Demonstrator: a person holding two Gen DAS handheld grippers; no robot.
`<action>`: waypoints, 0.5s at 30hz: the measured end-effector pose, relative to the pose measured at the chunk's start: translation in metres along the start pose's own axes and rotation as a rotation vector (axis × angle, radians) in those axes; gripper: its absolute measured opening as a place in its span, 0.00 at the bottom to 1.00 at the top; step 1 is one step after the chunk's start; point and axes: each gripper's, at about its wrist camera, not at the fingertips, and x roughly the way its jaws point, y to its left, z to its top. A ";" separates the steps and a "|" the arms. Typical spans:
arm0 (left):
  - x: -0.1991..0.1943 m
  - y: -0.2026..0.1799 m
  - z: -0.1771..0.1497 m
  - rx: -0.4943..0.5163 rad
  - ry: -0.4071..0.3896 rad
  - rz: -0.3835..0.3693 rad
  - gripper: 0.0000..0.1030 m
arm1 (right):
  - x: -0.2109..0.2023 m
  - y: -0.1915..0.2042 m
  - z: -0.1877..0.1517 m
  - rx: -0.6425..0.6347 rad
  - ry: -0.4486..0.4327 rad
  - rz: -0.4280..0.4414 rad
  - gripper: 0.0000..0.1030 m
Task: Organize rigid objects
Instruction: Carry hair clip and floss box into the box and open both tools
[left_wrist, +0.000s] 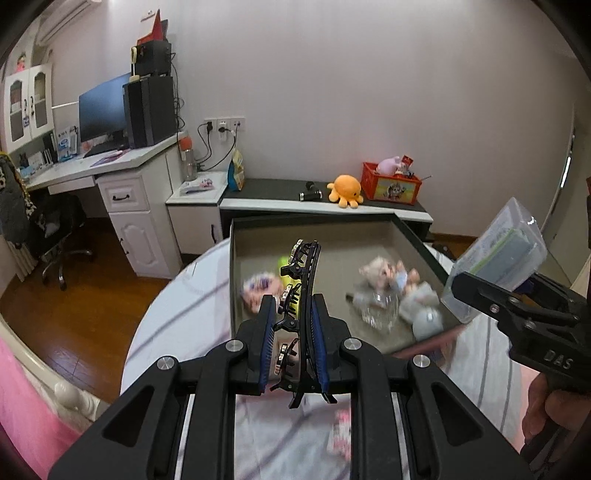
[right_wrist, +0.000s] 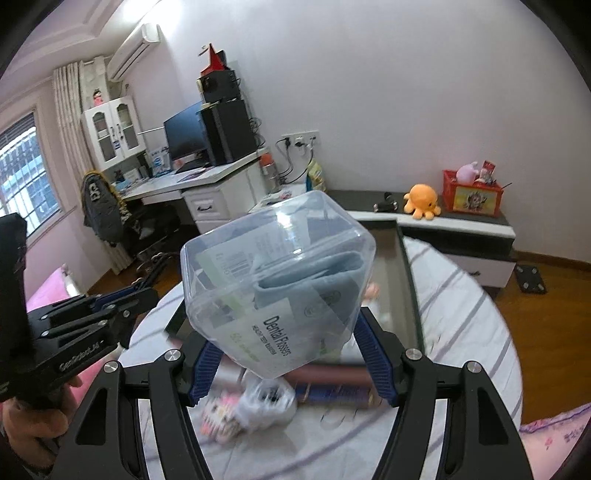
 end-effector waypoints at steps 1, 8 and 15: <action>0.006 0.000 0.005 -0.001 0.001 -0.003 0.18 | 0.005 -0.001 0.005 -0.006 0.001 -0.012 0.67; 0.059 -0.009 0.026 0.005 0.046 -0.018 0.18 | 0.075 -0.020 0.031 0.015 0.109 -0.078 0.67; 0.114 -0.012 0.028 -0.003 0.129 -0.028 0.18 | 0.118 -0.032 0.029 0.024 0.210 -0.092 0.68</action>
